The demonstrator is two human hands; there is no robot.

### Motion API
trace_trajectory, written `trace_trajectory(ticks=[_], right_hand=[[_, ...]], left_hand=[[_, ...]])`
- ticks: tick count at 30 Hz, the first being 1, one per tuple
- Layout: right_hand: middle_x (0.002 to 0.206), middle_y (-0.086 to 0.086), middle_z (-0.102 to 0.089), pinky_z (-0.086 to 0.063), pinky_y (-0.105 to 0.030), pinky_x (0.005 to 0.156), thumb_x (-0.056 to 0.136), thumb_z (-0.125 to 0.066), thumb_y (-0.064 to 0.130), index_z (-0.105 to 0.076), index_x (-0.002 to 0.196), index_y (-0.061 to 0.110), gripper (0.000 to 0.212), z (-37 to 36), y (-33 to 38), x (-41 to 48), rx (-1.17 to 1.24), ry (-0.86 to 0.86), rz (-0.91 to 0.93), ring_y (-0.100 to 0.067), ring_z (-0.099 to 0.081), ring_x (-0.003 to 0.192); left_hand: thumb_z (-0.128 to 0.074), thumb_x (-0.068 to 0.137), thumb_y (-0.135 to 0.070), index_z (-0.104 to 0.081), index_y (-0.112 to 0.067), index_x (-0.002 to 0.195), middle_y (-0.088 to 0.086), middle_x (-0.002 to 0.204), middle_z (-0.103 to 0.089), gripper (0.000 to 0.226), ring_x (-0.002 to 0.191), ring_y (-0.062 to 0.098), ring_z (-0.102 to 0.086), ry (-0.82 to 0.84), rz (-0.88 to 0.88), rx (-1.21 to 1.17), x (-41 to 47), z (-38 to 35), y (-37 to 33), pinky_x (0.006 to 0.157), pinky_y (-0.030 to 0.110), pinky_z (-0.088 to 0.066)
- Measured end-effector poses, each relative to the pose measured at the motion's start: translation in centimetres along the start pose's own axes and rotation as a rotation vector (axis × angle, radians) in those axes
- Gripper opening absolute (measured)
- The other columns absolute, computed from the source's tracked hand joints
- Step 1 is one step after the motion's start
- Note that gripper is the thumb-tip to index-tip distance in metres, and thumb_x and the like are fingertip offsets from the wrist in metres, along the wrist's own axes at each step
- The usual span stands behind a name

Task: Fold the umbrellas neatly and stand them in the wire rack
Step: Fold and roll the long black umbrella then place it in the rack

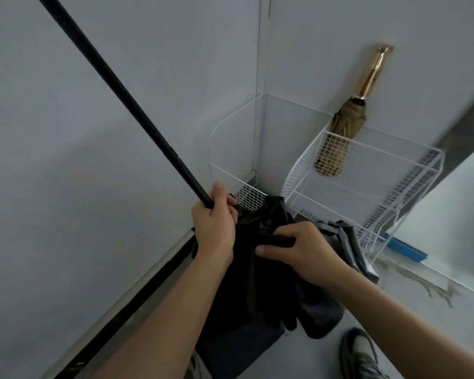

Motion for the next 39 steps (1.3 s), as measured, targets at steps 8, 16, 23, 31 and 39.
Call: trace_trajectory(ticks=[8, 16, 23, 31, 39], right_hand=[[0.056, 0.006, -0.063, -0.043, -0.02, 0.051, 0.068, -0.088, 0.041, -0.068, 0.064, 0.017, 0.031, 0.2, -0.7, -0.7, -0.078, -0.083, -0.123, -0.002, -0.057, 0.051], [0.119, 0.017, -0.06, -0.049, -0.032, 0.083, 0.08, -0.072, 0.022, -0.066, 0.114, 0.039, 0.038, 3.1, -0.5, -1.6, -0.434, -0.392, 0.002, -0.007, -0.061, 0.102], [0.096, 0.018, -0.072, -0.053, -0.038, 0.082, 0.086, -0.073, 0.037, -0.08, 0.085, 0.029, 0.011, 3.2, -0.8, -2.3, -0.405, -0.547, 0.053, -0.009, -0.066, 0.091], [0.076, -0.002, -0.074, -0.06, -0.044, 0.073, 0.091, -0.069, 0.03, -0.076, 0.082, 0.022, 0.014, 4.2, -1.4, -4.5, 0.133, -0.659, -0.131, -0.019, -0.07, 0.072], [0.095, 0.017, -0.056, -0.047, -0.032, 0.077, 0.085, -0.066, 0.014, -0.067, 0.106, 0.033, 0.029, 2.8, 1.0, -7.2, -0.426, -0.616, 0.037, -0.006, -0.056, 0.087]], left_hand=[[-0.046, 0.104, -0.034, -0.054, -0.005, 0.06, -0.002, 0.036, -0.037, 0.053, 0.035, 0.009, -0.035, 0.116, 0.063, -0.091, -1.4, -2.3, 0.4, 0.047, 0.019, -0.036], [-0.046, 0.102, -0.039, -0.05, -0.009, 0.059, -0.005, 0.038, -0.033, 0.053, 0.039, 0.01, -0.031, 0.168, 0.046, -0.025, -0.9, -0.9, -0.3, 0.052, 0.03, -0.035], [-0.047, 0.102, -0.039, -0.05, -0.009, 0.058, -0.007, 0.037, -0.035, 0.053, 0.038, 0.01, -0.033, 0.164, 0.011, 0.026, -1.4, -0.9, -0.3, 0.05, 0.029, -0.035], [-0.048, 0.103, -0.038, -0.05, -0.008, 0.061, -0.009, 0.036, -0.036, 0.052, 0.037, 0.009, -0.035, 0.051, 0.038, 0.004, -1.4, -0.1, -0.5, 0.048, 0.026, -0.036], [-0.048, 0.103, -0.037, -0.049, -0.009, 0.06, -0.008, 0.037, -0.037, 0.051, 0.035, 0.007, -0.035, 0.048, 0.045, 0.004, -2.5, 0.7, -0.7, 0.044, 0.022, -0.035]])
Point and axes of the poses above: each hand's wrist, its own x-axis towards the middle knuckle, its own z-axis out of the back of the hand, y = z × x, the point moved 3 cm from there along x, towards the middle knuckle
